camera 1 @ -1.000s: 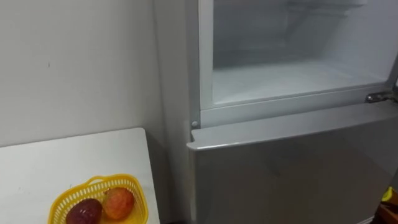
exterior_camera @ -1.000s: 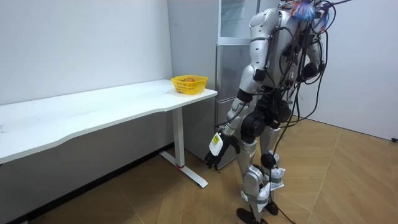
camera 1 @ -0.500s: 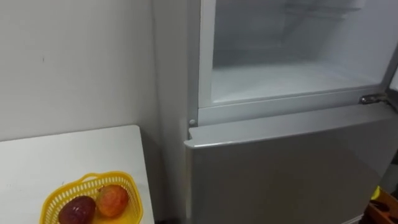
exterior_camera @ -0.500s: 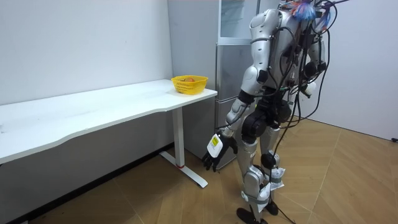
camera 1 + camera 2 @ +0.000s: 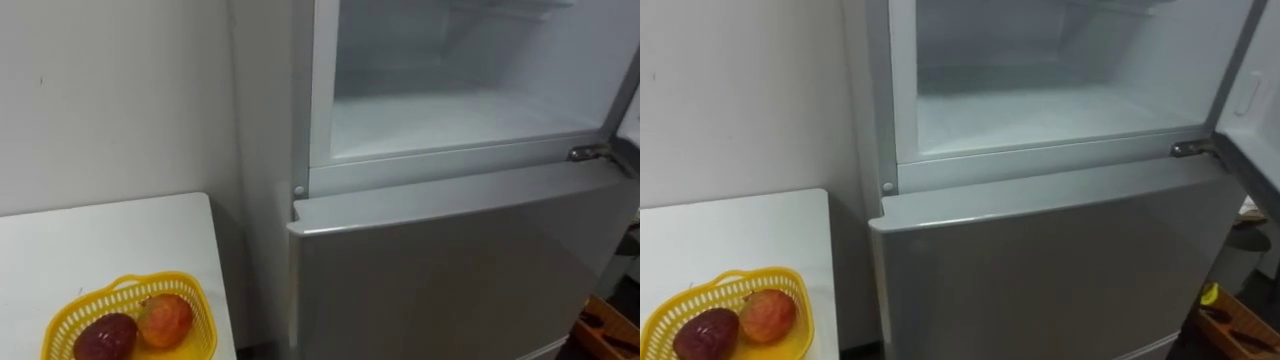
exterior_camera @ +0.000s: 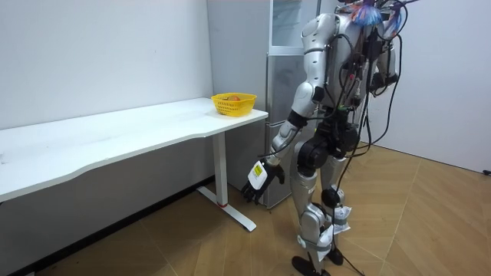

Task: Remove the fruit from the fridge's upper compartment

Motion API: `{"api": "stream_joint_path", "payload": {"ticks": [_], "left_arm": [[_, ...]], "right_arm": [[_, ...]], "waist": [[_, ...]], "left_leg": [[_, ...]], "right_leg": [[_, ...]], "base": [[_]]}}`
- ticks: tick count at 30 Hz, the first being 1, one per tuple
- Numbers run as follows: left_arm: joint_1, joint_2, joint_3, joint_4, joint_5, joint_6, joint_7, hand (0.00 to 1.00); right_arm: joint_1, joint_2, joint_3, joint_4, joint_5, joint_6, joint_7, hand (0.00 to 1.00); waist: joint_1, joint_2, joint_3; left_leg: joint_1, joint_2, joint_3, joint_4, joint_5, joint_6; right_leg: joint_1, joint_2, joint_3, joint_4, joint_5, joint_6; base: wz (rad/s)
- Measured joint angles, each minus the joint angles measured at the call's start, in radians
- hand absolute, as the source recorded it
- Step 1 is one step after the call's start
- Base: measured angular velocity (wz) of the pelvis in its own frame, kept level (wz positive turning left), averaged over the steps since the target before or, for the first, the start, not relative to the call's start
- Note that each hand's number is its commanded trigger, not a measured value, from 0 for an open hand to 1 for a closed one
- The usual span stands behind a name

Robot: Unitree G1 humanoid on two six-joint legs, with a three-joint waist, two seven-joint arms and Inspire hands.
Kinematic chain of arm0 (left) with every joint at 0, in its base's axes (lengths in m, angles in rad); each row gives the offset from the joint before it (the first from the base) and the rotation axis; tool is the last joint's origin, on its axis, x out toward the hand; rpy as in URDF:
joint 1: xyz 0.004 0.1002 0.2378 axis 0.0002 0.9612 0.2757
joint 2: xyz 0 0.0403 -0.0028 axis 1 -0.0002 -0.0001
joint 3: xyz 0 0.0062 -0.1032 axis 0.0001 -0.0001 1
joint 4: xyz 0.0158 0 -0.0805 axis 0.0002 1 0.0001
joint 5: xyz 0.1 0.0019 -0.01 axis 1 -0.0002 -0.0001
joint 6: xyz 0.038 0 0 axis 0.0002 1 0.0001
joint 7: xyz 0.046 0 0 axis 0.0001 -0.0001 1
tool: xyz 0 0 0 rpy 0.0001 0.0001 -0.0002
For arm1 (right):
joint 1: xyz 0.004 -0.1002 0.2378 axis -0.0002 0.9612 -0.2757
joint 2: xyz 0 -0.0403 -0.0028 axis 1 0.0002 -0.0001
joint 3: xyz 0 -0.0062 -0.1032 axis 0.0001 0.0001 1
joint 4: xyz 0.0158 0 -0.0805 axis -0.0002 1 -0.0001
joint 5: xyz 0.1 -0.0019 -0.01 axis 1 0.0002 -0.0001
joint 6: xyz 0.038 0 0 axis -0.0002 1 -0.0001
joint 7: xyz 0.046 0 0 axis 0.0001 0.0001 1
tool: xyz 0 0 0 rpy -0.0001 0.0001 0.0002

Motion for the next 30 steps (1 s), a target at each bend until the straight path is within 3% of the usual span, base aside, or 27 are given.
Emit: {"api": "stream_joint_path", "payload": {"ticks": [8, 13, 17, 24, 26, 30], "left_arm": [[0.02, -0.006, 0.022, 0.017, 0.031, -0.001, -0.015, 0.0], [0.025, -0.014, 0.043, 0.018, 0.089, -0.001, -0.021, 0.0], [0.027, -0.016, 0.043, 0.029, 0.096, -0.001, -0.005, 0.0], [0.028, -0.022, 0.044, 0.039, 0.095, -0.017, 0.02, 0.0], [0.019, -0.024, 0.066, 0.059, 0.095, -0.039, 0.021, 0.0], [0.01, -0.025, 0.101, 0.075, 0.095, -0.041, 0.022, 0.0]], "right_arm": [[-0.003, 0.0, -0.006, -0.071, 0.015, 0.001, 0.174, 0.0], [-0.003, 0.0, -0.001, -0.145, 0.014, 0.015, 0.279, 0.0], [-0.003, 0.001, 0.0, -0.206, 0.032, 0.016, 0.348, 0.0], [0.001, 0.004, 0.017, -0.216, 0.057, 0.016, 0.352, 0.0], [0.001, 0.004, 0.018, -0.229, 0.053, 0.026, 0.35, 0.0], [0.0, 0.003, 0.008, -0.28, 0.049, 0.029, 0.328, 0.0]], "waist": [[0.016, 0.022, -0.0005], [0.028, 0.023, 0.0007], [0.038, 0.01, 0.0019], [0.042, 0.007, 0.0029], [0.039, 0.007, 0.003], [0.037, 0.007, 0.0028]], "left_leg": [[0.001, 0.001, -0.009, 0.0, 0.0, 0.0], [0.013, 0.002, -0.002, 0.0, 0.001, -0.002], [0.026, 0.002, 0.002, 0.0, 0.001, -0.002], [0.031, 0.002, -0.001, 0.0, 0.001, -0.002], [0.031, 0.002, -0.002, 0.0, 0.001, -0.002], [0.03, 0.002, -0.002, 0.001, 0.001, -0.002]], "right_leg": [[0.011, 0.0, -0.006, -0.009, 0.001, 0.001], [0.017, 0.0, -0.003, 0.005, 0.0, -0.001], [0.031, -0.001, -0.006, -0.005, -0.006, -0.001], [0.031, -0.002, -0.006, 0.008, -0.006, -0.002], [0.031, -0.002, -0.007, 0.01, -0.006, -0.002], [0.03, -0.002, -0.007, 0.01, -0.007, -0.003]], "base": [[0.03], [-0.04], [0.01], [0.0], [0.0], [0.0]]}}
